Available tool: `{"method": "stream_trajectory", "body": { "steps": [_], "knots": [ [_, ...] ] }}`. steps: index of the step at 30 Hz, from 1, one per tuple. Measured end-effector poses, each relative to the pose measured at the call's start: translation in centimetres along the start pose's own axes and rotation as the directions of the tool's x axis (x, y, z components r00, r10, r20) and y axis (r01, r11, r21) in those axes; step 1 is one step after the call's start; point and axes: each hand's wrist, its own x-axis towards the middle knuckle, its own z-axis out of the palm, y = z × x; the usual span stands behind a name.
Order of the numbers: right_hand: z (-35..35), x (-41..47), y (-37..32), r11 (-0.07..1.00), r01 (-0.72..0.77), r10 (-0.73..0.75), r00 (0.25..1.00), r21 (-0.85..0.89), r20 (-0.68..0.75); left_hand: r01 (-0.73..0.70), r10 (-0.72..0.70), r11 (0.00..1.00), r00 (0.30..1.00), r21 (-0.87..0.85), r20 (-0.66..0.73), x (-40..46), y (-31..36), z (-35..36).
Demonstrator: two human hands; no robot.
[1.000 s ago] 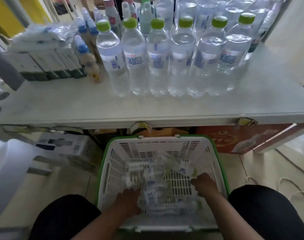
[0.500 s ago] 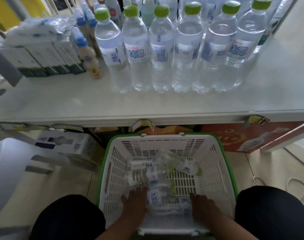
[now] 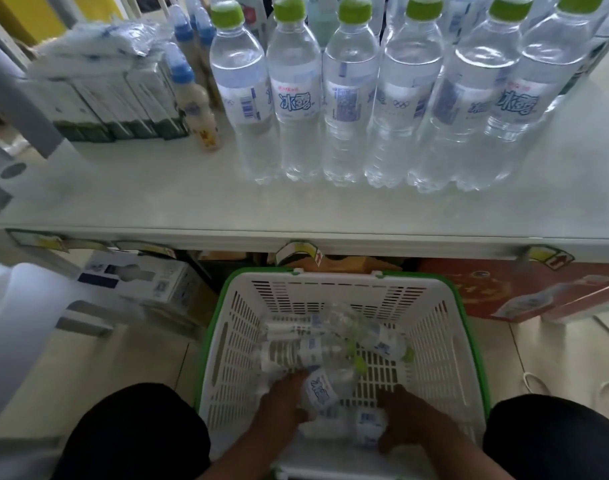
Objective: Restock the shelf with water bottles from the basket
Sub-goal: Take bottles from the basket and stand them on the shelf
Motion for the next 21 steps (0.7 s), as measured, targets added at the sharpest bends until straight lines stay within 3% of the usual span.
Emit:
{"method": "stream_trajectory", "body": {
  "steps": [4,9,12,15,16,18,21],
  "knots": [
    [-1.5,-0.3,-1.0,0.992,0.121,-0.120,0.992,0.027,-0.032,0.032,-0.034,0.997,0.999,-0.075,-0.025,0.3,-0.2,0.2],
    [-2.6,-1.2,-0.9,0.909,0.213,-0.204,0.977,0.359,-0.063,0.054,-0.060,0.983,0.998,-0.175,-0.031,0.2,0.0,0.2],
    [-2.6,-1.6,-0.8,0.737,0.252,-0.245,0.964,0.627,-0.100,0.081,-0.105,0.962,0.991,-0.262,-0.082,0.4,0.0,0.1],
    [-2.3,-2.8,-1.5,0.561,0.285,-0.328,0.938,0.777,-0.107,0.098,-0.156,0.935,0.977,-0.341,-0.148,0.7,-0.4,0.0],
    [-2.0,-3.2,-2.2,0.539,0.307,-0.364,0.925,0.785,-0.112,0.095,-0.173,0.923,0.968,-0.372,-0.181,0.9,-0.7,0.1],
    [-1.1,-3.6,-3.7,0.601,0.346,-0.376,0.918,0.721,-0.127,0.109,-0.229,0.888,0.947,-0.447,-0.225,1.3,-1.3,0.0],
    [1.3,-3.1,-7.1,0.674,0.450,-0.357,0.893,0.586,-0.275,0.141,-0.287,0.841,0.935,-0.523,-0.209,0.9,-0.5,-0.8]
  ]
}}
